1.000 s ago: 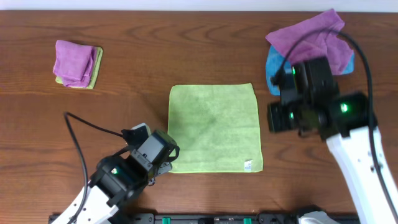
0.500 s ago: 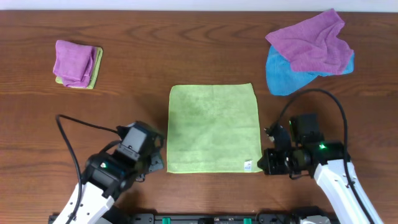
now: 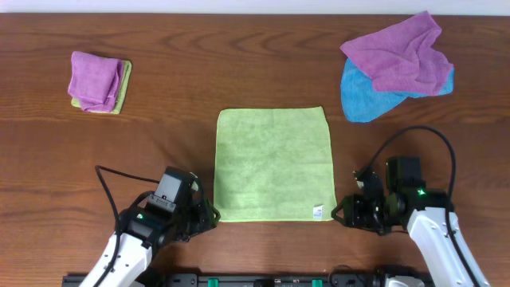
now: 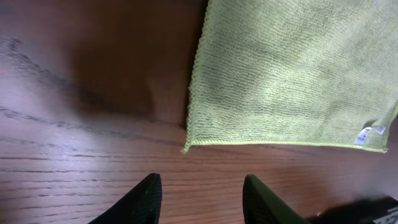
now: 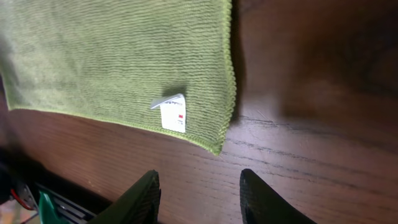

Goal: Fold the cloth
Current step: 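Move both grippers to the green cloth's near corners, then grasp the green cloth's near left and right corners with both grippers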

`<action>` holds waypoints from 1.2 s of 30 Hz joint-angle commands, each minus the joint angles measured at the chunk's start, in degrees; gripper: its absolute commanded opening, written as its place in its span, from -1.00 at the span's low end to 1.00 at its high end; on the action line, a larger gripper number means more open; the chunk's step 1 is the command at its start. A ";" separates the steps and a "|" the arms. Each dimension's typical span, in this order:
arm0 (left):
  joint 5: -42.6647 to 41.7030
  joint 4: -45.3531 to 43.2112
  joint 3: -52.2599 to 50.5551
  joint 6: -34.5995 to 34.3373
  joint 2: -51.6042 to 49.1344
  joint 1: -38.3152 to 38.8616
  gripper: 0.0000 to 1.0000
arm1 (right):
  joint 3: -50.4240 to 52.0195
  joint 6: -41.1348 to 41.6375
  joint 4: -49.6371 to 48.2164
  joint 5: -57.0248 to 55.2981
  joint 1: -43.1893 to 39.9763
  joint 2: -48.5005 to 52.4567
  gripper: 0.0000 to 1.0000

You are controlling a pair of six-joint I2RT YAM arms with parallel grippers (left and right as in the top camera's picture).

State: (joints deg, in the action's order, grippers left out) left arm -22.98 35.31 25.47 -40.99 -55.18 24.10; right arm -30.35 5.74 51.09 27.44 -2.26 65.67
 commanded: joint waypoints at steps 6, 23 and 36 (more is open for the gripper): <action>-2.38 -1.05 -0.37 -1.90 -4.87 -0.24 -0.09 | 0.04 8.24 -0.92 0.66 -0.61 2.69 -0.19; -1.66 -6.21 -0.37 -4.90 -12.59 -0.24 -0.08 | 0.04 21.70 -5.51 6.54 -0.44 5.29 -0.29; -0.87 -7.98 -0.37 -4.87 -15.98 -0.24 -0.07 | 0.04 23.58 -10.47 2.51 -0.44 16.04 -0.29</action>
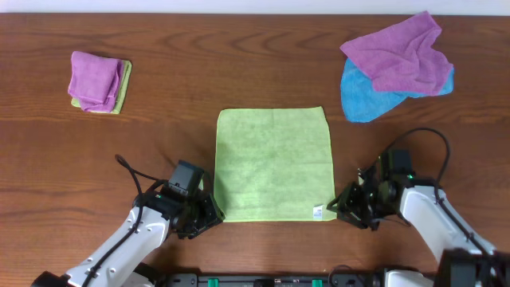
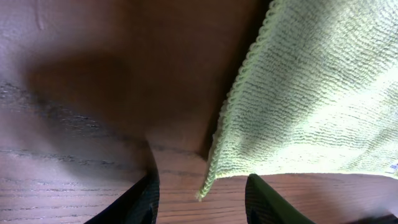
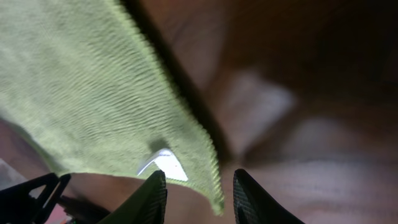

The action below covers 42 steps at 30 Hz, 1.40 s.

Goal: Fold the cloth
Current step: 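Grasp the green cloth's near left and right corners with both grippers, then lift the near edge and fold it forward over the far half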

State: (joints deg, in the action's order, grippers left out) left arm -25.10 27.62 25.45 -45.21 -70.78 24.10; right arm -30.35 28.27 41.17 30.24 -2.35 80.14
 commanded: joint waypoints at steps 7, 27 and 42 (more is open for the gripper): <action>1.49 -2.93 -0.35 -1.25 -1.36 -0.24 -0.10 | 0.04 1.05 -1.90 -1.55 -0.35 4.55 -0.30; -4.55 -3.67 -0.33 -1.38 -4.63 -0.24 -0.88 | -0.09 -2.36 2.89 -1.22 0.17 4.59 -0.97; -4.87 7.43 -0.20 -2.89 21.70 -0.07 -0.88 | -1.97 -6.25 11.74 4.70 0.20 -10.54 -0.97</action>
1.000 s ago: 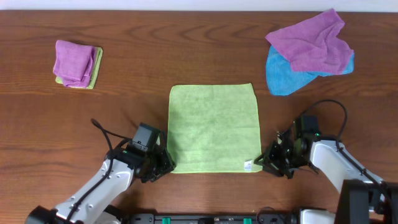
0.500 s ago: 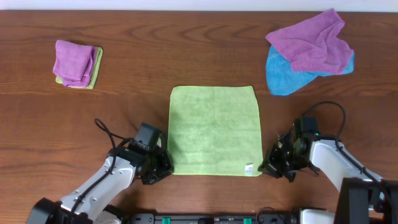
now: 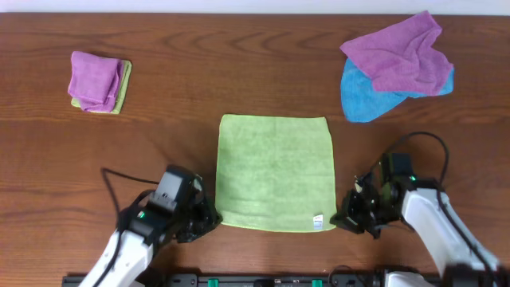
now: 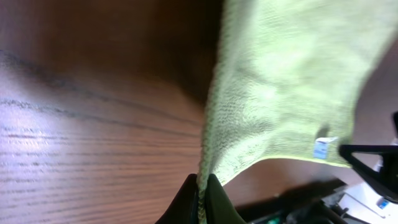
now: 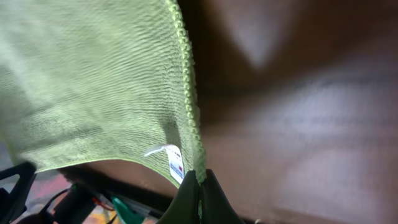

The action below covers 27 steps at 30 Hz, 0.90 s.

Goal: Fold the cloth
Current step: 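Lift the near edge and fold it forward over the far half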

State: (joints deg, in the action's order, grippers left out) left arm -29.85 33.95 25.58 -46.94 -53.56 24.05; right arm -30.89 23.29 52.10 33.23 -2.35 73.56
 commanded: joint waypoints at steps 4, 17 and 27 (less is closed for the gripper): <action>0.59 4.70 -0.33 -1.53 12.15 -0.02 -0.88 | -2.05 -0.63 3.30 1.70 0.17 -14.12 -0.97; 10.80 -18.43 -0.33 -3.65 3.34 -1.44 -0.88 | -2.10 8.09 -21.51 4.96 0.20 -8.76 -0.97; 0.55 -45.38 5.53 -1.97 -26.40 -13.86 -0.88 | -14.62 11.41 -39.89 4.85 3.87 15.45 -0.97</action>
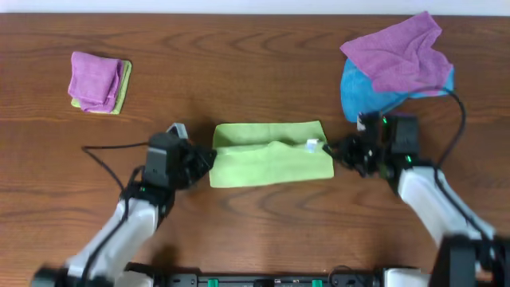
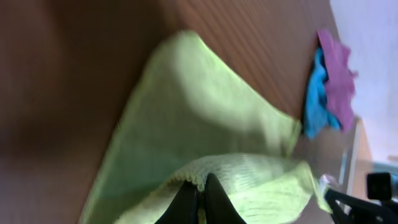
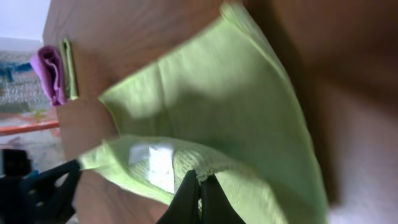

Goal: Fold the cloth
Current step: 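Lift the near edge and fold it forward over the far half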

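The green cloth (image 1: 271, 158) lies mid-table, doubled over on itself, its near half lifted over the far half. My left gripper (image 1: 205, 156) is shut on the cloth's left near corner (image 2: 199, 180). My right gripper (image 1: 335, 150) is shut on the right near corner (image 3: 200, 173), next to the white label (image 1: 312, 143). Both held corners hang just above the lower layer (image 3: 249, 93), short of the far edge.
A folded purple cloth on a green one (image 1: 99, 80) sits at the far left. A loose purple cloth over a blue one (image 1: 398, 68) lies at the far right, close behind my right arm. Cables trail from both arms.
Both grippers have moved away from the near edge toward the far side, carrying the cloth's near corners with them. The cloth has gone from flat to doubled over.
Both grippers stood open by the near corners of the flat green cloth. Then they were down around those corners. Then they were shut on them with the near edge raised, and now the near half lies over the far half.
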`<action>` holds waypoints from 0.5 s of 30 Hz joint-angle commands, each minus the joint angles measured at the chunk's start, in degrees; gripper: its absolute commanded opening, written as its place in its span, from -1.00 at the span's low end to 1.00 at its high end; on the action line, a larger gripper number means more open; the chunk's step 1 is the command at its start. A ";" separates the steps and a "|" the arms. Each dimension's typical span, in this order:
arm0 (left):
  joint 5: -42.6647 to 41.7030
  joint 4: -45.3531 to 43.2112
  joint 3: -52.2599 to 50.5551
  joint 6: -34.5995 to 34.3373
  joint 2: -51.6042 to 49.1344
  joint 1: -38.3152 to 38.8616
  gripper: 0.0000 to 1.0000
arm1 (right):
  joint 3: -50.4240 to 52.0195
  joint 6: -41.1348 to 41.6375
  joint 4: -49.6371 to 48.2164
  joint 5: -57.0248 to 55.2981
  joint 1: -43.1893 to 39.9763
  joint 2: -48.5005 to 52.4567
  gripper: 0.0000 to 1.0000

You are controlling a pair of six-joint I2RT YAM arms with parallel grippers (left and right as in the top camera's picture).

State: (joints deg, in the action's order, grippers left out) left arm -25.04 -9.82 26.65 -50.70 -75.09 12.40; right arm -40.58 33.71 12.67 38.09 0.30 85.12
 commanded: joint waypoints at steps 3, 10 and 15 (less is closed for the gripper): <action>-7.58 -0.57 13.51 6.45 -13.14 -3.52 -0.89 | -12.07 0.98 -0.48 -2.03 2.16 9.99 -0.97; -7.56 11.93 28.09 15.45 -21.20 -3.50 -0.89 | -19.34 0.96 0.81 -5.05 2.36 16.63 -0.97; -6.84 26.93 29.22 20.68 -21.11 -3.50 -0.88 | -19.32 -3.41 13.03 -5.05 2.97 16.72 -0.97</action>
State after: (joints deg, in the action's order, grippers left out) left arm -31.73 13.32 55.37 -35.00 -95.72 9.10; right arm -59.46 33.19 22.72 33.45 2.39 101.32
